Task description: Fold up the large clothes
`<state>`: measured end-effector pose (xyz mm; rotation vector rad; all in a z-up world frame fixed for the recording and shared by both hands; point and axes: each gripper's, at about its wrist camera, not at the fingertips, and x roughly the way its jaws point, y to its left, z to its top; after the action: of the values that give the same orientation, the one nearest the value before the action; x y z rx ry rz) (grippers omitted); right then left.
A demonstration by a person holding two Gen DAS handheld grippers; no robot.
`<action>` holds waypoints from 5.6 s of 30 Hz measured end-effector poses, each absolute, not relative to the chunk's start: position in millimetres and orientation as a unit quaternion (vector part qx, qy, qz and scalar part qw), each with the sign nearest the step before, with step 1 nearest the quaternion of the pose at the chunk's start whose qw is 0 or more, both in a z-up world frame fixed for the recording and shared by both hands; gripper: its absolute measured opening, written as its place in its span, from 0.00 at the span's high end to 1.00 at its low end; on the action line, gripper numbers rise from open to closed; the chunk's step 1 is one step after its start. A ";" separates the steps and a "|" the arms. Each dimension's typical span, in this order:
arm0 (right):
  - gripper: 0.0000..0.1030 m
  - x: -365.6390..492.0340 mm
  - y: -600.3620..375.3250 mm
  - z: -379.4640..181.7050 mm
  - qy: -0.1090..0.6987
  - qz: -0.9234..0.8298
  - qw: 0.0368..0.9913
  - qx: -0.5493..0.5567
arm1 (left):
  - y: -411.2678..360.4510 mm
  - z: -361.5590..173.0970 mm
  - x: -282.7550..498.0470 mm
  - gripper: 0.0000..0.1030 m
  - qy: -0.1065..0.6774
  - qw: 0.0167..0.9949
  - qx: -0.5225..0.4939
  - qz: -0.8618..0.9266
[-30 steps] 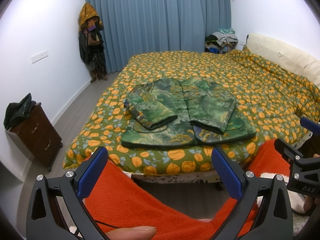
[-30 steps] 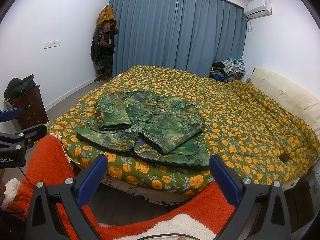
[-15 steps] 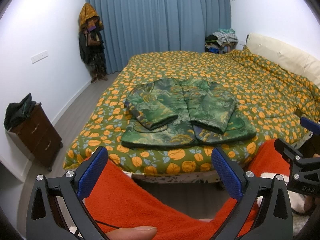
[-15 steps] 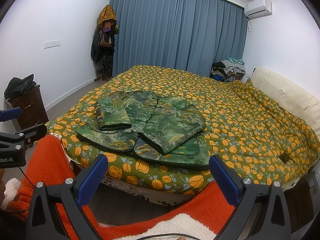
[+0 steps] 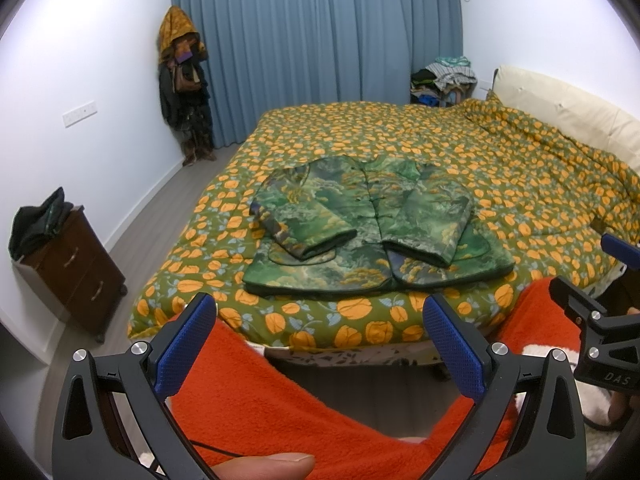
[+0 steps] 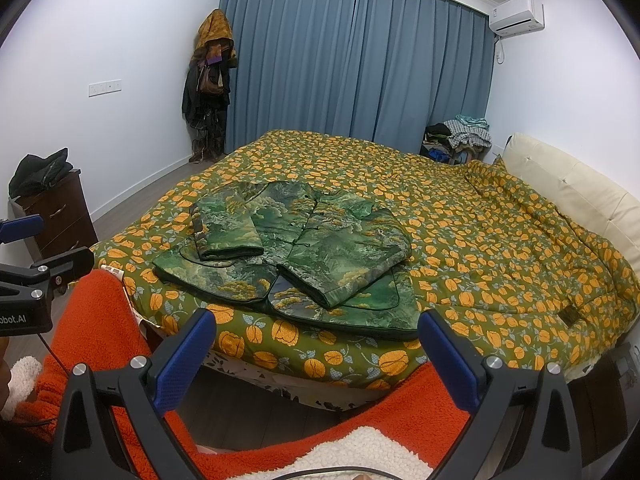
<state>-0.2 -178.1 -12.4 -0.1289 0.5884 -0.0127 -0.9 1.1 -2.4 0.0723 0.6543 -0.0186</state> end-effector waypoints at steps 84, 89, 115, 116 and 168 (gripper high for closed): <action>0.00 66.6 -195.1 27.2 0.222 0.077 0.969 -0.072 | 38.1 18.9 62.4 0.00 0.288 0.956 0.039 -0.033; 0.00 85.8 -191.4 4.7 0.210 0.110 0.967 -0.094 | 32.1 2.1 85.9 0.00 0.316 0.946 0.045 -0.052; 0.78 290.1 -191.6 -228.4 0.443 0.106 0.864 -0.216 | 26.2 -87.2 170.4 0.00 0.427 0.901 0.009 -0.080; 0.86 289.6 -198.5 -221.7 0.437 0.096 0.872 -0.196 | 25.5 -88.5 172.7 0.00 0.429 0.900 0.009 -0.080; 0.49 195.3 -335.2 -122.2 0.324 -0.035 0.933 0.153 | 46.6 -179.7 344.3 0.91 0.481 0.838 0.161 -0.198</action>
<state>195.3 -335.2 -122.2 0.3120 0.6622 -0.0721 344.3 46.6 -179.7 0.3408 1.0182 -0.4190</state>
